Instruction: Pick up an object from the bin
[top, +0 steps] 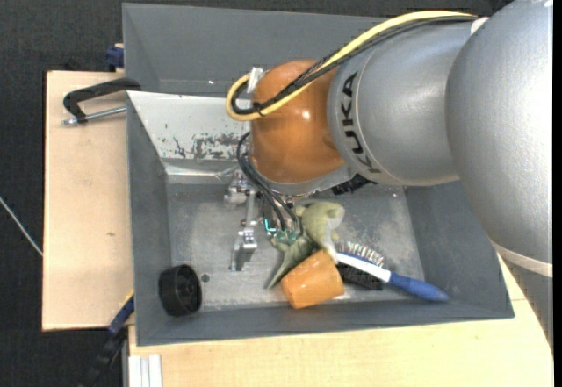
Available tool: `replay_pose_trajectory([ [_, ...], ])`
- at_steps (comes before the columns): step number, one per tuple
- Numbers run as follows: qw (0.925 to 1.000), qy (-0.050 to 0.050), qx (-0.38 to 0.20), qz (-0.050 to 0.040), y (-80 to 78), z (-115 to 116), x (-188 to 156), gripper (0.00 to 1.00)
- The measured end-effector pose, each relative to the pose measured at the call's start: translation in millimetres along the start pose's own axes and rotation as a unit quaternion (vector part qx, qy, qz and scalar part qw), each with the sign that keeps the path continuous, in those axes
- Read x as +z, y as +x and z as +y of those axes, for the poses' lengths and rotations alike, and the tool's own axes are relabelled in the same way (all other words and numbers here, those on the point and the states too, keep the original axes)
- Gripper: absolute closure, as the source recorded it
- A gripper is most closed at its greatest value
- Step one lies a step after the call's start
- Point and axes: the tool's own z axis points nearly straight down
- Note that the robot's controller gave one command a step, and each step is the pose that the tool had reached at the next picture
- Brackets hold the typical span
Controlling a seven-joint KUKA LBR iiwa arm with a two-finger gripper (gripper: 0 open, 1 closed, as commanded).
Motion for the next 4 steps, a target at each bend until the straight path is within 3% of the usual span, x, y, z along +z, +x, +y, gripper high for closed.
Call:
replay_pose_trajectory([
  [1, 0.9916, -0.001, -0.129, -0.0080, 24.2, -68.7, 62.7, 0.00],
  [2, 0.9868, -0.001, -0.162, -0.0108, 0.8, -116.5, 61.9, 0.00],
  [3, 0.9867, -0.001, -0.162, -0.0143, -1.1, -114.9, 60.2, 1.00],
  [4, 0.9461, 0.002, -0.324, -0.0103, -7.6, -134.0, -51.6, 1.00],
])
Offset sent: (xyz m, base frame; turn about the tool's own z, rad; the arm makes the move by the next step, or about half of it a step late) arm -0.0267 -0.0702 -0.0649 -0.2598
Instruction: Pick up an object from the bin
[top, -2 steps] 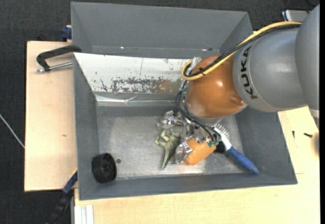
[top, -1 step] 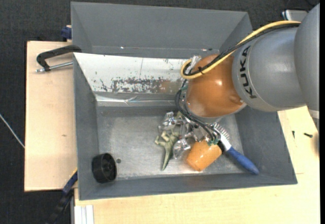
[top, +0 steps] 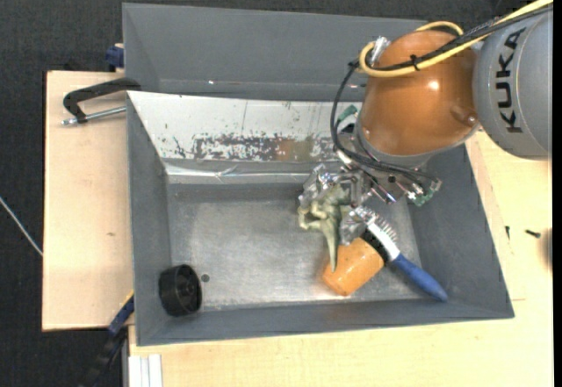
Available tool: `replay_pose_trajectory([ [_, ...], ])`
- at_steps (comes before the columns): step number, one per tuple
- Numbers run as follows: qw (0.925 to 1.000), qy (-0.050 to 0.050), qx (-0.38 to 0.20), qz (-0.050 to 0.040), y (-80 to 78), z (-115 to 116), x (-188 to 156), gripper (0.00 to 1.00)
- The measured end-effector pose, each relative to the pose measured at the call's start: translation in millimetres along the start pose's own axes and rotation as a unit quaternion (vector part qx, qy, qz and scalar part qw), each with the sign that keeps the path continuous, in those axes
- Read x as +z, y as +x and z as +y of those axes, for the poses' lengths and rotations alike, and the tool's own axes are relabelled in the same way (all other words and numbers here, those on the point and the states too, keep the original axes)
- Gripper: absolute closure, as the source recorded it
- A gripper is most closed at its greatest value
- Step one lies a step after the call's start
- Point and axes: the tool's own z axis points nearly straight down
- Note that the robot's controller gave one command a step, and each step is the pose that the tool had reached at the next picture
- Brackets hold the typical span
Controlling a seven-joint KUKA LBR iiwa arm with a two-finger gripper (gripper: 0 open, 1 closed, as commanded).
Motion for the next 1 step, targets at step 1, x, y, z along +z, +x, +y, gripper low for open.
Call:
replay_pose_trajectory([
  [1, 1.0000, 0.001, -0.003, -0.0013, -6.8, -8.9, -84.2, 1.00],
])
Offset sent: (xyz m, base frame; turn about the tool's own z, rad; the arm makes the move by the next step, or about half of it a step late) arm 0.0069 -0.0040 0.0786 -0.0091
